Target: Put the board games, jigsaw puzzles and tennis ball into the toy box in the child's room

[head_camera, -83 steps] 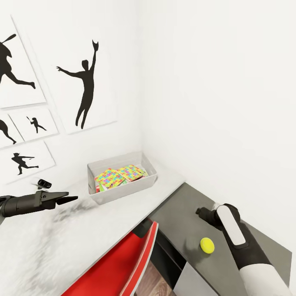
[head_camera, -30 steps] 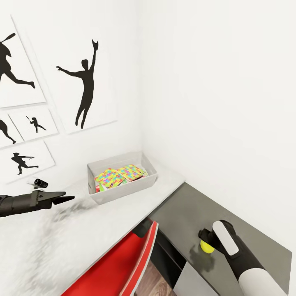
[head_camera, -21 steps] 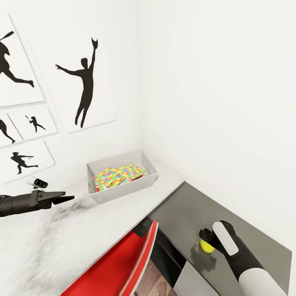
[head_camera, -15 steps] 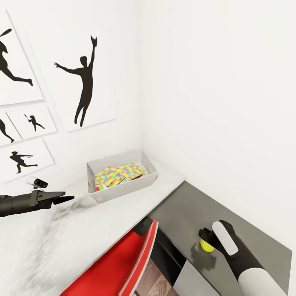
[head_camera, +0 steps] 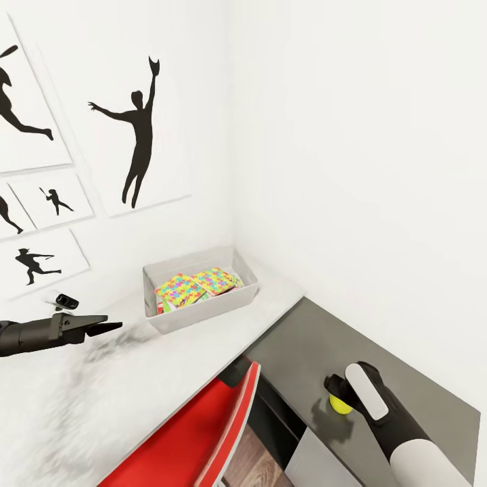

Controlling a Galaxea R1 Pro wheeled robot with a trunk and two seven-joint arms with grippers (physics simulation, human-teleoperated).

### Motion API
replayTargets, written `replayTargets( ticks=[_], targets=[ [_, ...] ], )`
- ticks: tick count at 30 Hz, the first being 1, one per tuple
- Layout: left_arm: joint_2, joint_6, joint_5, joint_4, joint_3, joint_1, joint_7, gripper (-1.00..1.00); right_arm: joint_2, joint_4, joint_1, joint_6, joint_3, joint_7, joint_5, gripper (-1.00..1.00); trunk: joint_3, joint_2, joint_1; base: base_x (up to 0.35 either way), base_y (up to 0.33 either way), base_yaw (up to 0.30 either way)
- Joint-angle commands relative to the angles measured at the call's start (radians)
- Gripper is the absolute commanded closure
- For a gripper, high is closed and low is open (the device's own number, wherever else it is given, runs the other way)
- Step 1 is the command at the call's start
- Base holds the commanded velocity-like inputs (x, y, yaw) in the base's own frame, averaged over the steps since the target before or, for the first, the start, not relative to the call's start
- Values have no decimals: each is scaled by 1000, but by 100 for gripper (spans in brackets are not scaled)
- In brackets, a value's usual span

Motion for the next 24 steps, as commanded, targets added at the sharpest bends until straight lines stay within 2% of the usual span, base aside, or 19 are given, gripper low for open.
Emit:
replayTargets(
  ticks=[1,13,14,24],
  targets=[
    [0,11,0,0,-1,-1,-3,-100,-1,-1,-1,2,5,-9,-8,-100,-2,-2,1,0,0,0],
    [0,11,0,0,-1,-1,-3,-100,-1,-3,-2,2,5,-9,-8,-100,-2,-2,1,0,0,0],
    [0,11,0,0,-1,-1,-3,-100,0,-3,-3,2,5,-9,-8,100,-2,-2,1,0,0,0],
    [0,11,0,0,-1,-1,-3,-100,0,-3,-5,2,5,-9,-8,100,-2,-2,1,0,0,0]
  ],
)
